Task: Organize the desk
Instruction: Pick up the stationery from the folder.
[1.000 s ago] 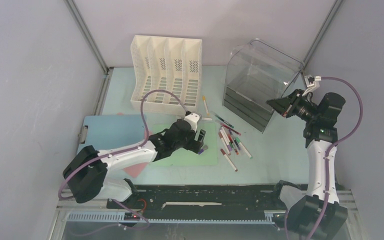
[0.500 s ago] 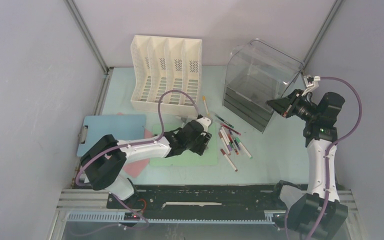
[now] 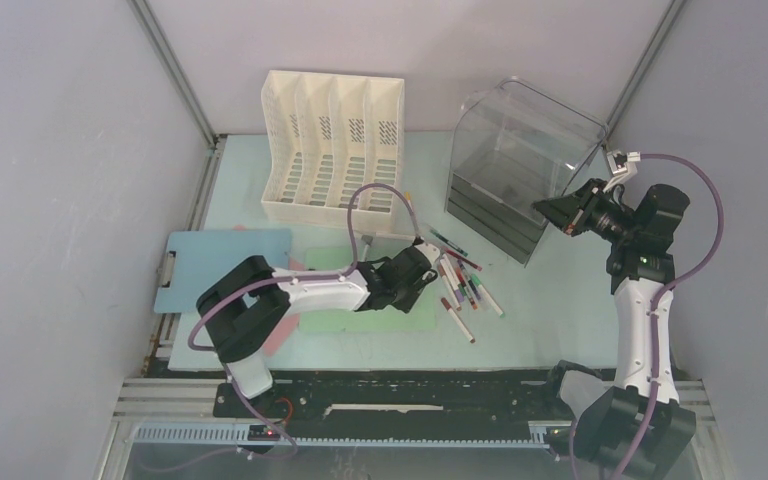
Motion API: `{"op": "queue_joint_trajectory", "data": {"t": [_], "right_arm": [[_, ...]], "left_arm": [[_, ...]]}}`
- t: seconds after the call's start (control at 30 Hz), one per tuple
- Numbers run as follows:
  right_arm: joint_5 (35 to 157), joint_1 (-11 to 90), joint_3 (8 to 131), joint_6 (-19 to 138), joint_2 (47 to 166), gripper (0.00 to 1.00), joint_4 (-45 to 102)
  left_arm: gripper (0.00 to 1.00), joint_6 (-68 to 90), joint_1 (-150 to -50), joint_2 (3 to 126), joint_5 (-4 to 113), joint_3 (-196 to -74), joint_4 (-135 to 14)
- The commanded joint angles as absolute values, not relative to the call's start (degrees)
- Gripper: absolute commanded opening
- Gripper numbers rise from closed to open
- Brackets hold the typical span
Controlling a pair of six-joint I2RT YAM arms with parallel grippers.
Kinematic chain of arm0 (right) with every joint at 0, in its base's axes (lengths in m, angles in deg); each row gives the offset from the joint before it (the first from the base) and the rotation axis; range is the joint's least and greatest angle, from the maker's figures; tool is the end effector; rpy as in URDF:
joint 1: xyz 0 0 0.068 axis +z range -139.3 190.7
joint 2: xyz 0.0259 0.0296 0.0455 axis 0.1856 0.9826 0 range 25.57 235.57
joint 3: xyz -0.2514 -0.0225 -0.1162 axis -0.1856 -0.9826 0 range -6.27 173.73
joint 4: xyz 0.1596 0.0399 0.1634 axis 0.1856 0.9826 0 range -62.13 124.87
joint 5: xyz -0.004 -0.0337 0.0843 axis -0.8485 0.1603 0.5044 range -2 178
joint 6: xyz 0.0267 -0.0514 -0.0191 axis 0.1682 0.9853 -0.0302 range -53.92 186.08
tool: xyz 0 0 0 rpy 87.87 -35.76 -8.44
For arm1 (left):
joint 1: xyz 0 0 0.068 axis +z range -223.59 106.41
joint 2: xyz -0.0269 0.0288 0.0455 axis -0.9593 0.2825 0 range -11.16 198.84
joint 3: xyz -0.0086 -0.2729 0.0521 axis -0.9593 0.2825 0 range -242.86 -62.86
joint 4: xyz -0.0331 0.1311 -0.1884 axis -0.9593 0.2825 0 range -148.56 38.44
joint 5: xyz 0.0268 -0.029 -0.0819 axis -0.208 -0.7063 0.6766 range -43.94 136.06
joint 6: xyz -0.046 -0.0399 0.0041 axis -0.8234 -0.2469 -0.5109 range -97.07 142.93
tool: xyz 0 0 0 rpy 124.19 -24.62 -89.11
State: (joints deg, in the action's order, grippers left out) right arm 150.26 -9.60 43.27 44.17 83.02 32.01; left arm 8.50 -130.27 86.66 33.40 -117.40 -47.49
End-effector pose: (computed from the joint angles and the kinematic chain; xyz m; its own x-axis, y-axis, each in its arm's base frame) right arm 0.1900 -0.0272 0.3506 -0.4244 0.3421 -0.8383 -0.5303 0.6566 0.5364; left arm 0.1853 -0.2636 0.1815 -0.6180 0.4974 -0.6088 0.6103 0.7917 0.0274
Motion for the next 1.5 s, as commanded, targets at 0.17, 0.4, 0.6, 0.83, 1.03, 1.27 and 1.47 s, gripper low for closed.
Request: {"op": "queue_joint_trajectory", "data": {"t": [0.17, 0.4, 0.6, 0.83, 1.03, 1.27, 1.47], "right_arm": [[152.86, -9.87, 43.74, 44.32, 82.52, 0.15, 33.54], [152.97, -9.87, 43.77, 44.31, 82.31, 0.15, 33.58], [153.19, -9.87, 43.70, 44.29, 82.61, 0.15, 33.54], [153.32, -9.79, 43.75, 44.21, 82.78, 0.15, 33.58], [153.30, -9.69, 43.74, 44.24, 82.66, 0.15, 33.58], [153.38, -9.69, 43.77, 44.29, 82.79, 0.15, 33.63], [156.17, -9.61, 43.83, 44.45, 83.60, 0.16, 32.43]], "left_arm": [[0.23, 9.40, -131.06, 90.29, 30.26, -120.34, -44.85], [0.00, 7.60, -131.07, 81.65, 27.05, -114.43, -52.82], [0.00, 6.96, -131.03, 60.65, 28.71, -98.61, -75.62], [0.00, 5.16, -129.49, 43.03, 25.63, -90.03, -86.24], [0.00, 1.85, -125.55, 35.09, 31.65, -89.74, -84.84], [0.00, -1.44, -123.81, 31.51, 34.62, -87.34, -88.02], [0.00, -8.09, -121.03, 31.91, 41.09, -83.33, -98.39]]}}
